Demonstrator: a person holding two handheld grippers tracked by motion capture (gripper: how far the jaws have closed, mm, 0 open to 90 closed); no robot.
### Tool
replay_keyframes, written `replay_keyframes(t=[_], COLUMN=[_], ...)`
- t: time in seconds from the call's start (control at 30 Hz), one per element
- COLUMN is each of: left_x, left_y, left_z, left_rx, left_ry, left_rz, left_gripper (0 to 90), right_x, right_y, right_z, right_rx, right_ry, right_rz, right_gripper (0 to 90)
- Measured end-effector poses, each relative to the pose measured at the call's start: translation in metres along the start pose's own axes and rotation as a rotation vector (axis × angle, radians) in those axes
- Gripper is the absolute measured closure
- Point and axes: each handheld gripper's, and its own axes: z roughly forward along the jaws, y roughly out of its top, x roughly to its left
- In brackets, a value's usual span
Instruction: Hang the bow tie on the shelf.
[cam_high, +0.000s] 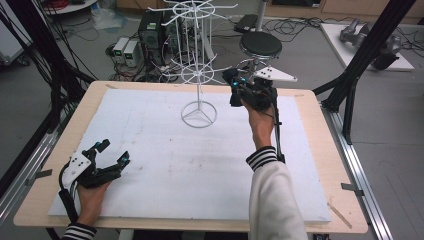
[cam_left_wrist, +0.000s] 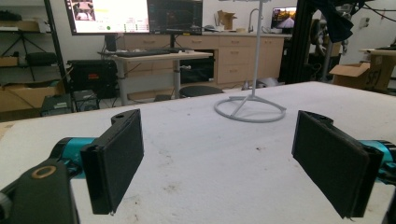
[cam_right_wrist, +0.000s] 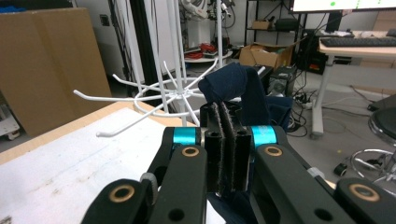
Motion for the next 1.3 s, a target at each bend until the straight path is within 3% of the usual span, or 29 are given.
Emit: replay_keyframes(t=[0.73, 1.1, 1.3], left_x=[0.0, 0.001, 0.0], left_y=[0.0, 0.0, 0.0], left_z=[0.0, 0.0, 0.0], left_rx=[-0.001, -0.002, -0.004], left_ry=[-0.001, -0.001, 0.0], left_rz=[-0.006, -0.009, -0.011], left_gripper=[17.0, 17.0, 17.0], right_x=[0.016, 0.024, 0.027], right_y=[0.006, 0.009, 0.009], right_z=[0.031, 0.044, 0.047], right_rx=[0.02, 0.045, 0.067], right_ry=[0.033, 0.043, 0.042], right_rz=[-0.01, -0.048, -0.047], right_gripper=[87.7, 86.8, 74.8])
